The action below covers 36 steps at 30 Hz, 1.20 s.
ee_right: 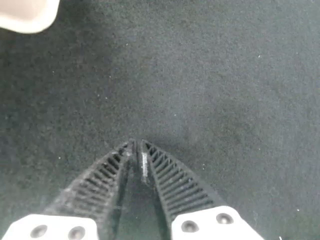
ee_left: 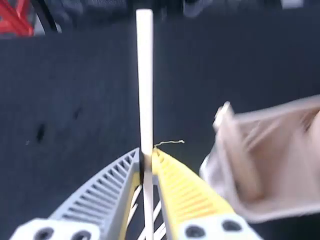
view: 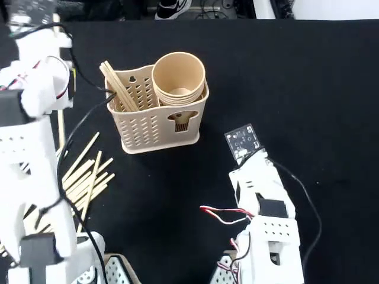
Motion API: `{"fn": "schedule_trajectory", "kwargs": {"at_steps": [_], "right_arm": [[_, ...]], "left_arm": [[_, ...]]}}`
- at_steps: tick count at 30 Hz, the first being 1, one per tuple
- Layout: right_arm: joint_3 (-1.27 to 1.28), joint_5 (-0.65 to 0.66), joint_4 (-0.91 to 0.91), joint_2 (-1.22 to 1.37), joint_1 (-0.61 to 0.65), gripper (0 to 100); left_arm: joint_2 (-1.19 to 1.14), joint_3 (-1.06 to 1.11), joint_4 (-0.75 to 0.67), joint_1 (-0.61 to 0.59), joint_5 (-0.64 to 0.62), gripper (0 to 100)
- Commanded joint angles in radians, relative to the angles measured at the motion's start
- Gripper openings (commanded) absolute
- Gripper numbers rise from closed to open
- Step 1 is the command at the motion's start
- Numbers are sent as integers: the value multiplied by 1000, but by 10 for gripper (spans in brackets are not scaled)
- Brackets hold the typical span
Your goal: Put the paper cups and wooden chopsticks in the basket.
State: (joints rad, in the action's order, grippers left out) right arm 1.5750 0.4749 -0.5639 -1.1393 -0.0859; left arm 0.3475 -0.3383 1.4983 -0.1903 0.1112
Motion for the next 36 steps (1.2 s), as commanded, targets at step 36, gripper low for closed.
{"fn": "schedule_trajectory", "kwargs": {"at_steps": [36], "right_arm": [[-5, 8, 3, -13, 14, 13]], "left_arm": [[296, 746, -819, 275, -230, 81]]}}
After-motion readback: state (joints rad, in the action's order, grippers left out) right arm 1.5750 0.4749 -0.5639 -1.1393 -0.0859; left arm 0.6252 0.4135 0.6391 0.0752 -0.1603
